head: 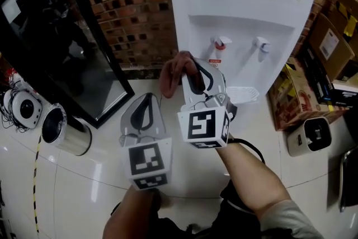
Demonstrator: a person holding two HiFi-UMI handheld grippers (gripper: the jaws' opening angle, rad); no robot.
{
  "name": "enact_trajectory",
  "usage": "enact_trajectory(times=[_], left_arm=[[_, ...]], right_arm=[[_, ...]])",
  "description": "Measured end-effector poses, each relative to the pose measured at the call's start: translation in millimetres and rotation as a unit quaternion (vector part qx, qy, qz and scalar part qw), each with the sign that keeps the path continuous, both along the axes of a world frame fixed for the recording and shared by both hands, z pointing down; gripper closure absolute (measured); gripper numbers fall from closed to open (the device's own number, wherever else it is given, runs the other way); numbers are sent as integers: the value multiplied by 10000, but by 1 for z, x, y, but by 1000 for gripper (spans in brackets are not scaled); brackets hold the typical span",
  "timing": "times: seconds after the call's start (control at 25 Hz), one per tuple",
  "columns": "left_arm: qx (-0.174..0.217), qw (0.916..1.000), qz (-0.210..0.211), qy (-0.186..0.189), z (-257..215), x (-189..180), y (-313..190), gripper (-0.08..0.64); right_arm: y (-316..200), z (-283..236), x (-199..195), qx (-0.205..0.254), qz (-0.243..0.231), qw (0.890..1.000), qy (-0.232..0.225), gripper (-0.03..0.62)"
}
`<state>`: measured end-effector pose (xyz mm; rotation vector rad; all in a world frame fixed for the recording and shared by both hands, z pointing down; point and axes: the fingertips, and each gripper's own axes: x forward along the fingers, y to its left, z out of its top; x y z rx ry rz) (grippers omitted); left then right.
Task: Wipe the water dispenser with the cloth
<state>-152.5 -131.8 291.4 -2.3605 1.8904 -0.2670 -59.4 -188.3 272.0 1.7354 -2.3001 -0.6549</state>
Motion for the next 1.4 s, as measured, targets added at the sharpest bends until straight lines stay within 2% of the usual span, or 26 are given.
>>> enact_trajectory(times=[0.24,0.56,0.92,1.4], left_arm=[[-6,9997,212,90,0,24,-10,560],[-77,9990,426,132,5,50,-9,560],[-119,9982,534,230,7,66,-10,560],[-177,9952,952,159,16,110,-6,560]], right_arm=[[-1,2,20,-2,166,9997,-159,506],[-20,25,66,-487,715,9948,-546,508],[-20,32,85,-576,883,9936,-400,506],[-12,28,136,-580,1296,9891,-382,506]])
